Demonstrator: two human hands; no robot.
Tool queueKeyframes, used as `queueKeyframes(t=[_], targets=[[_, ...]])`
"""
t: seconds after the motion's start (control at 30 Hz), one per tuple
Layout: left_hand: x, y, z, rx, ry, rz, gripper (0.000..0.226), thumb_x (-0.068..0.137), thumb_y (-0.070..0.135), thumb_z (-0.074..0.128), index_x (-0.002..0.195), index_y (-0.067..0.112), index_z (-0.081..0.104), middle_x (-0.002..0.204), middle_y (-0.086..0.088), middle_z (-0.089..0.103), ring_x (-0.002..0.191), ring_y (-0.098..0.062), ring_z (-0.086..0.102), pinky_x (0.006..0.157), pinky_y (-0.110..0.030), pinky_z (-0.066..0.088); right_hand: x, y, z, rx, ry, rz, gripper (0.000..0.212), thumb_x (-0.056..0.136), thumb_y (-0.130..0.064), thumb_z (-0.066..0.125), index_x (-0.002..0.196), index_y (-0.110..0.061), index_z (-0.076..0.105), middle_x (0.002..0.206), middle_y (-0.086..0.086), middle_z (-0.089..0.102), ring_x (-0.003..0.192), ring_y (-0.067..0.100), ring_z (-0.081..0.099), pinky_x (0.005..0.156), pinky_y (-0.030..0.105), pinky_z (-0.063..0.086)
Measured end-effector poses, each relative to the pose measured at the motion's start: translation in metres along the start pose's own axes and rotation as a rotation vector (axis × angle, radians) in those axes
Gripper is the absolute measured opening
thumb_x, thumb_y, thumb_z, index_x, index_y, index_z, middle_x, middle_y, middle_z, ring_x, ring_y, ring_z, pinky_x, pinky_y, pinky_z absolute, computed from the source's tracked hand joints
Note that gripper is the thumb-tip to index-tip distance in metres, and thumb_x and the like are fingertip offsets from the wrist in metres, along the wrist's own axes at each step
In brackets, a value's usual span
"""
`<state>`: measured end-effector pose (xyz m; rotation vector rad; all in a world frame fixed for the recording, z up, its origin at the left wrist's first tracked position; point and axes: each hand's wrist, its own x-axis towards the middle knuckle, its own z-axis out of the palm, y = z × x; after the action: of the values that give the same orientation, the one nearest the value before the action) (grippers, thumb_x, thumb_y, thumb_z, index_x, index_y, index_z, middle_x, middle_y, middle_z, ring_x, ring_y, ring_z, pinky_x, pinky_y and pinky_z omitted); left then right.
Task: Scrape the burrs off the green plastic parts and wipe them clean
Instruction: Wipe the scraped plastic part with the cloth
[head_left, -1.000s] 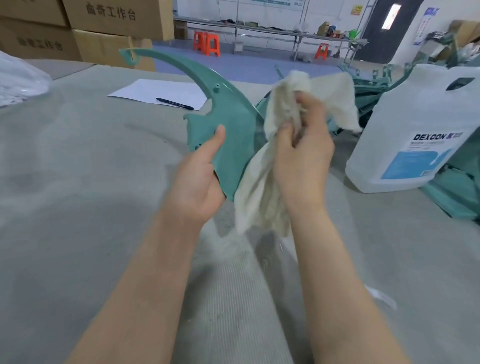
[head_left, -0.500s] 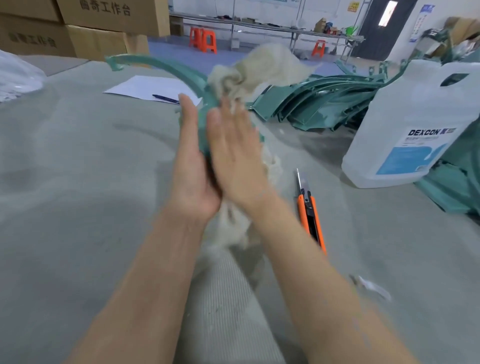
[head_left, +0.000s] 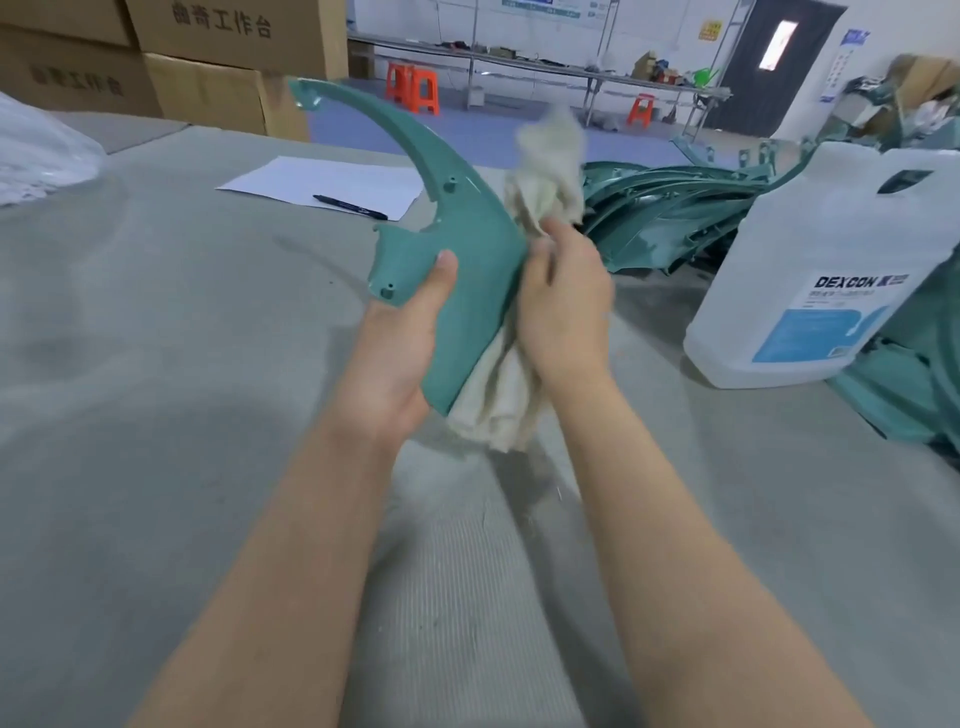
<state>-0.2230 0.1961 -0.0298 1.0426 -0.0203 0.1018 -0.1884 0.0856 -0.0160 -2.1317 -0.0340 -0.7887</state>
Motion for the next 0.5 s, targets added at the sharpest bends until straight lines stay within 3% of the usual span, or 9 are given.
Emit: queueKeyframes(t=[0.07,0.17,0.23,0.3,0.33,0.37,0.43,0.47,0.5], targets=[[0.003,0.003,-0.001,0.066,0.073,0.047,0.016,0.096,0.028,0.055,0.110,0.024,0.062,0.107,0.007,0.072,0.099,-0.011,0.069,0.087,-0.031,0.055,0.001,0.006,-0.013,0.100,0.123,0.122,0.036,0.101,-0.008,0.038,0.132,-0.008,0.056,0.129,0.008,0.060,0.122,0.020,0.053,0.101,0.023,0.034],[0.005,0.006,-0.004,0.228,0.167,0.123,0.018,0.097,0.027,0.054,0.115,0.024,0.058,0.109,0.010,0.068,0.105,-0.012,0.065,0.097,-0.037,0.050,-0.021,-0.016,-0.025,0.319,0.195,-0.067,0.033,0.097,-0.006,0.044,0.127,-0.008,0.060,0.119,-0.001,0.064,0.112,0.012,0.057,0.101,0.026,0.042],[-0.004,0.003,0.001,0.409,0.123,0.225,0.026,0.099,0.016,0.050,0.125,0.012,0.055,0.102,0.017,0.067,0.108,-0.010,0.063,0.092,-0.031,0.051,-0.042,-0.031,-0.021,0.285,0.047,-0.330,0.039,0.092,-0.003,0.047,0.128,-0.006,0.060,0.119,0.003,0.064,0.116,0.016,0.054,0.105,0.025,0.037],[-0.017,-0.007,0.016,0.557,0.140,0.590,0.040,0.096,0.005,0.050,0.136,0.009,0.050,0.105,0.033,0.063,0.112,0.002,0.056,0.100,-0.026,0.040,-0.063,-0.037,-0.009,0.125,-0.158,-0.495,0.041,0.093,-0.013,0.046,0.132,-0.012,0.059,0.134,0.004,0.059,0.137,0.019,0.038,0.118,0.034,0.017],[-0.020,-0.008,0.027,0.230,0.243,0.637,0.047,0.091,0.009,0.055,0.137,0.019,0.050,0.120,0.033,0.057,0.119,-0.002,0.050,0.110,-0.034,0.027,-0.067,-0.037,-0.006,0.069,-0.227,-0.494,0.041,0.096,-0.022,0.043,0.133,-0.017,0.058,0.142,-0.001,0.054,0.144,0.017,0.028,0.121,0.041,0.006],[-0.029,-0.012,0.044,-0.196,0.203,0.578,0.055,0.087,0.016,0.059,0.138,0.031,0.047,0.135,0.028,0.048,0.126,-0.009,0.043,0.114,-0.043,0.013,-0.068,-0.035,-0.003,0.051,-0.250,-0.467,0.041,0.097,-0.028,0.039,0.133,-0.021,0.058,0.145,-0.005,0.050,0.147,0.016,0.022,0.120,0.046,-0.002],[-0.036,-0.022,0.041,-0.380,0.207,0.491,0.059,0.086,0.021,0.053,0.141,0.036,0.039,0.149,0.023,0.032,0.136,-0.011,0.033,0.116,-0.043,0.002,-0.062,-0.032,-0.002,0.058,-0.220,-0.459,0.041,0.099,-0.030,0.036,0.131,-0.023,0.060,0.146,-0.009,0.048,0.149,0.017,0.018,0.119,0.051,-0.008],[-0.034,-0.014,0.033,-0.129,0.318,0.502,0.052,0.090,0.019,0.047,0.139,0.036,0.040,0.150,0.021,0.033,0.135,-0.006,0.035,0.116,-0.037,0.006,-0.059,-0.031,-0.002,0.051,-0.190,-0.466,0.040,0.099,-0.028,0.036,0.130,-0.023,0.061,0.145,-0.009,0.049,0.149,0.018,0.018,0.118,0.052,-0.009],[-0.028,-0.004,0.021,0.283,0.315,0.677,0.043,0.096,0.014,0.041,0.131,0.038,0.043,0.147,0.020,0.040,0.127,0.002,0.042,0.113,-0.028,0.016,-0.055,-0.030,-0.002,0.045,-0.177,-0.468,0.038,0.099,-0.027,0.037,0.128,-0.023,0.062,0.145,-0.010,0.050,0.149,0.019,0.018,0.118,0.052,-0.009]])
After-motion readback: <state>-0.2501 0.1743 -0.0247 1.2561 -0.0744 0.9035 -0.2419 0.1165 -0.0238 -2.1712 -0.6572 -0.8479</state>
